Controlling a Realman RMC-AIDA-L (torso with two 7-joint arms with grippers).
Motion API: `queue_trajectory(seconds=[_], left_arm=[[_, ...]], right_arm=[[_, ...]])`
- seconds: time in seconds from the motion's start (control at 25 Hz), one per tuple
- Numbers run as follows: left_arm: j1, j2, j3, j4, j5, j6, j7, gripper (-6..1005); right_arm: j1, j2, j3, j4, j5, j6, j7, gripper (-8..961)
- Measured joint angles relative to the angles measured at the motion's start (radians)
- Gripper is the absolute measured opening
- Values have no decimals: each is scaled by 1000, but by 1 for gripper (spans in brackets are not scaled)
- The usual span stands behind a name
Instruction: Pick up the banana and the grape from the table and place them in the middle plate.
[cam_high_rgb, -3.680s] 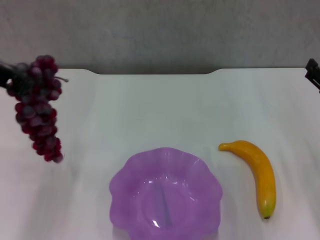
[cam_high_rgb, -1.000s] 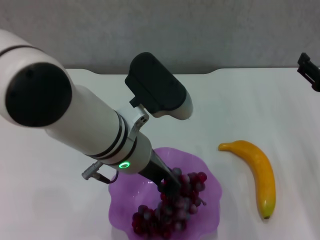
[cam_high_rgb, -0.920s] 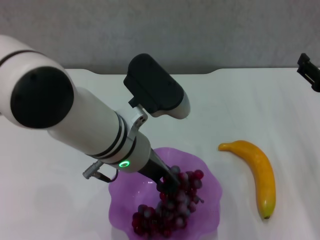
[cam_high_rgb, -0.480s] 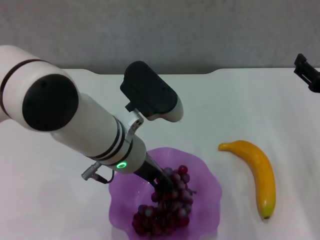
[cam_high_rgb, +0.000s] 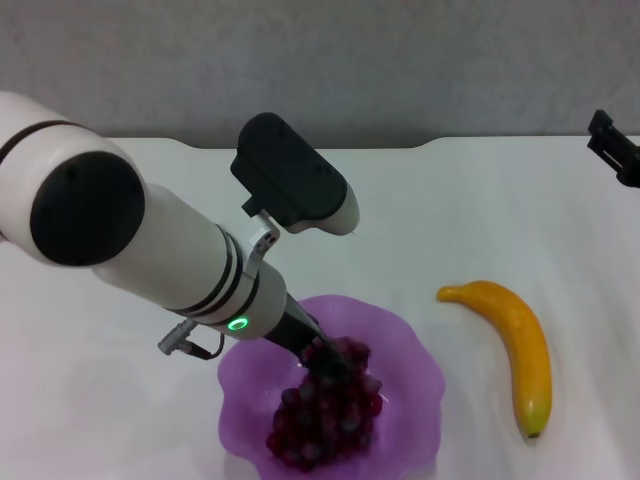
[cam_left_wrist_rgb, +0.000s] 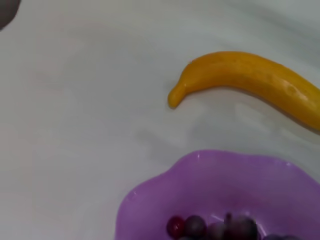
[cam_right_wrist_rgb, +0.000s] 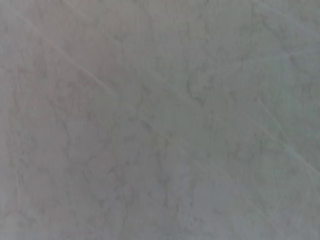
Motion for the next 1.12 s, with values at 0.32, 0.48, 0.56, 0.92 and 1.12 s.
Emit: queue_trajectory(seconds=[0.32,0.48,0.56,0.92,1.12], left_arm=[[104,1,-17,-224,90,0,-8,774],[203,1,-68,-401,158,46,0,870],[247,1,-115,-467,177,106,2,869],[385,0,-314,-412,187,561,31,865],[405,1,-416,-274,188,674,81,863]], right_arm=[[-2,0,0,1,0,0,0,860],[-3,0,0,1,0,0,0,859],[-3,0,0,1,0,0,0,859],[0,0,0,1,0,0,0,859],[0,0,3,7,0,2,0,859]])
